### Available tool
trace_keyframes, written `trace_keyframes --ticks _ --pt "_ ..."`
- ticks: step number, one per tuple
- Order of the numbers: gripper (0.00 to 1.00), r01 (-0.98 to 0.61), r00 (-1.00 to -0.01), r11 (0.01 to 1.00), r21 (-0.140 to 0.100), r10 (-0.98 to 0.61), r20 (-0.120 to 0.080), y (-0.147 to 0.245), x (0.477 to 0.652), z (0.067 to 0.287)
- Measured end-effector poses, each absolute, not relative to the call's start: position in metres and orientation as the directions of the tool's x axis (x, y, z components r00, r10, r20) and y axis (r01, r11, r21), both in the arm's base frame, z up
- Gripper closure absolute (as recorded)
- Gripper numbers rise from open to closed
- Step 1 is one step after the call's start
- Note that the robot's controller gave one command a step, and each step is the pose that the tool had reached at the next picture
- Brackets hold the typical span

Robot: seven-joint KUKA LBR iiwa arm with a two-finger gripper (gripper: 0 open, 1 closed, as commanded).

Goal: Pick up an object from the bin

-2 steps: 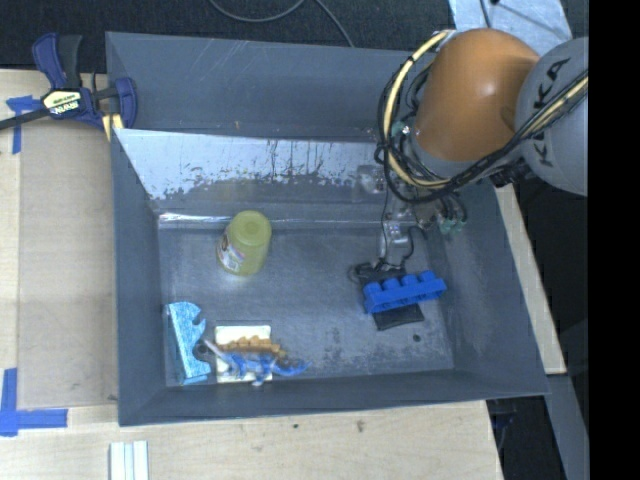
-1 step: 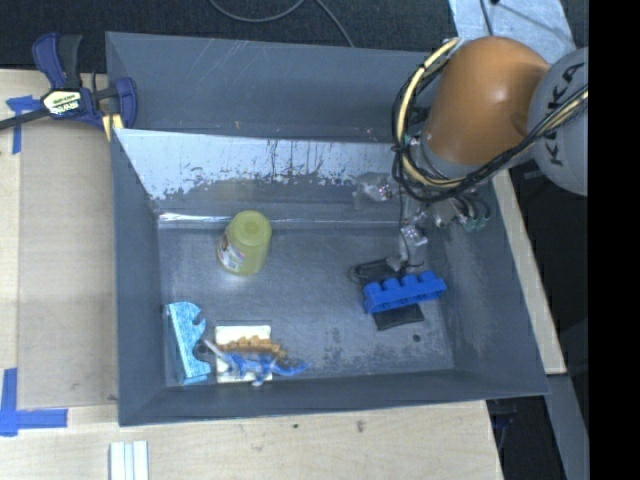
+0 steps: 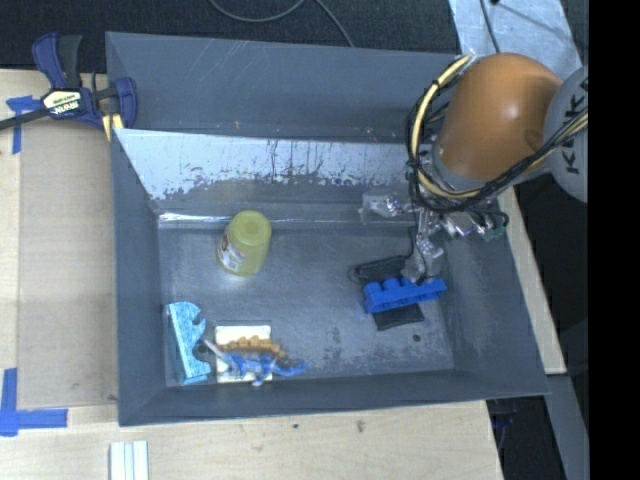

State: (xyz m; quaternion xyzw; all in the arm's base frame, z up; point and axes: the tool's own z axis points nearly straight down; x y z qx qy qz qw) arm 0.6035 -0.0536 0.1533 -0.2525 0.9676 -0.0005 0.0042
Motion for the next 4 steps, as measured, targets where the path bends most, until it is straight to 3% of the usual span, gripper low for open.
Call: trace_keyframes --ticks 1,2,3,4 --pt "0.00 -0.354 -0.935 0.935 -0.002 -0.354 -0.010 -0.063 0.591 0.145" --pt "1.00 -0.584 -0.812 0.812 -0.006 -0.584 -0.011 -0.077 0.560 0.095" --pt "0.00 -0.583 -0.812 0.812 -0.005 -0.583 -0.010 -0.077 0.559 0.094" --pt "1.00 -0.582 -0.813 0.813 -0.004 -0.582 -0.009 -0.077 0.559 0.093"
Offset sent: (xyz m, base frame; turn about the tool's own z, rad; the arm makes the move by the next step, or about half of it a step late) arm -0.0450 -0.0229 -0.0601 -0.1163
